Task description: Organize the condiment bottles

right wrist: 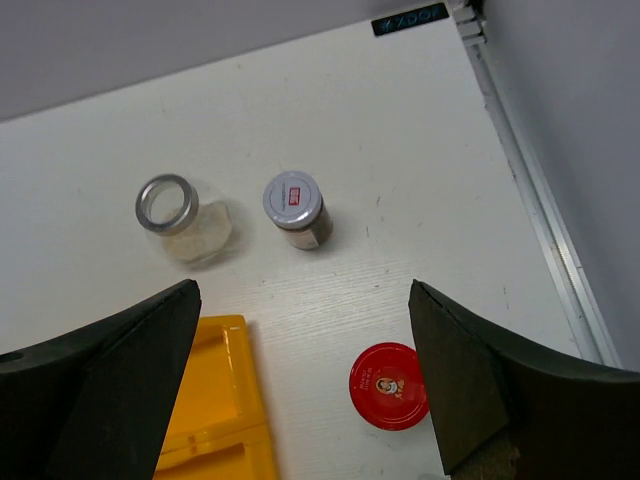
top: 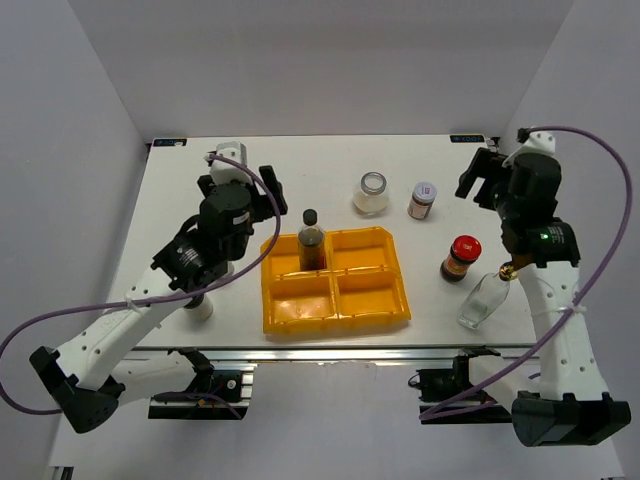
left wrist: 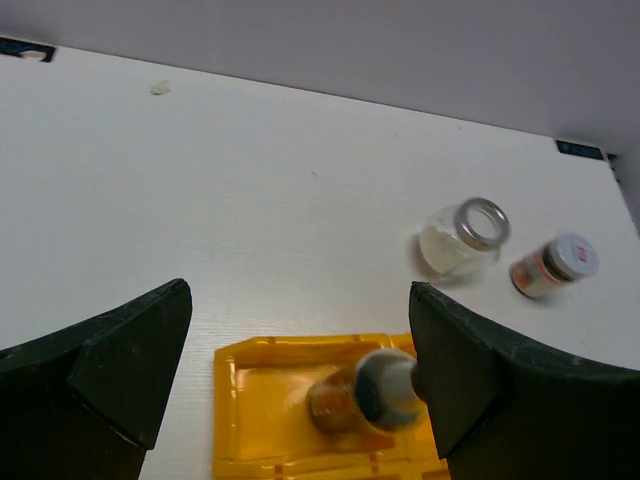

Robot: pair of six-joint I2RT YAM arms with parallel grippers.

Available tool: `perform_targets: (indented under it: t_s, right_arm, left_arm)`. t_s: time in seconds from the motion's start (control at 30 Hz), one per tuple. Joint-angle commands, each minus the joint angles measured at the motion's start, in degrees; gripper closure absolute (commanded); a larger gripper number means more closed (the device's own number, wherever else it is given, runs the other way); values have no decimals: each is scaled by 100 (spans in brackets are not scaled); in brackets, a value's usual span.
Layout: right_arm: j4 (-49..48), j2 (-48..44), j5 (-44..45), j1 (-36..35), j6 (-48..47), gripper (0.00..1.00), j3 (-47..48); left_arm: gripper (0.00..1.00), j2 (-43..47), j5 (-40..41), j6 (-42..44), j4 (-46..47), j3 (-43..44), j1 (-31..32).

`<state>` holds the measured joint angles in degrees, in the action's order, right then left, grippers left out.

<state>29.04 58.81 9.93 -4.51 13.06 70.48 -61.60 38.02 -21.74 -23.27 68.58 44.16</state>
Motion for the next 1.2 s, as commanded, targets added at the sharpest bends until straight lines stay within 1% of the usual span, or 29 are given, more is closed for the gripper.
perform_targets:
  t_s: [0.0,0.03,0.07,0.13,0.17,0.2,0.27,0.33,0.43,0.5,0.57,0.7,0.9,1.07,1.1,1.17]
  right_arm:
    - [847,-54,517,-6,249,11,1036]
    - [1371,-27,553,3,415,11,1230]
    - [1629,-44,597,3,504,11,1519]
    - [2112,-202,737,-6,671,11,1688]
    - [2532,-281,842,3,793,11,1723]
    - [2737,-343,1139,3,856,11,1802]
    - [3341,-448,1379,-6,952,11,1969]
    - [3730,-449,1608,3,1049,11,2241]
    - [4232,-606,1880,-6,1207,11,2155]
    - [4242,-765,1890,-6,1252,11,1918]
    - [4137,-967,1680,3,1138,11,1479]
    - [3970,-1099,1836,3,1120,11,811]
    - [3241,-1328,1995,3,1190,11,-165]
    - [2293,-1398,1916,3,831,11,-798]
    - [2256,-1389,1916,3,821,11,-903]
    - [2238,-1372,1951,3,838,15,-930]
  left_arm:
    - [2,-141,-97,-269,41,-117,-643]
    - [2,-220,-354,-296,68,-134,-1124]
    - [2,-247,-566,-313,94,-151,-1329]
    - [2,-343,-796,-357,147,-204,-1716]
    - [2,-431,-874,-384,121,-204,-1796]
    - [2,-449,-962,-393,147,-222,-1858]
    - [2,-466,-1235,-375,243,-336,-1955]
    - [2,-475,-1393,-375,314,-406,-1999]
    - [2,-484,-1368,-401,270,-485,-2078]
    - [2,-449,-1332,-419,244,-564,-2122]
    - [2,-432,-1324,-437,226,-600,-2210]
    - [2,-370,-1359,-445,235,-661,-2210]
    - [2,-264,-1245,-419,165,-758,-2210]
    - [2,-229,-1209,-358,147,-758,-2210]
    - [2,-229,-1201,-349,147,-767,-2210]
    - [2,-220,-1165,-331,138,-767,-2210]
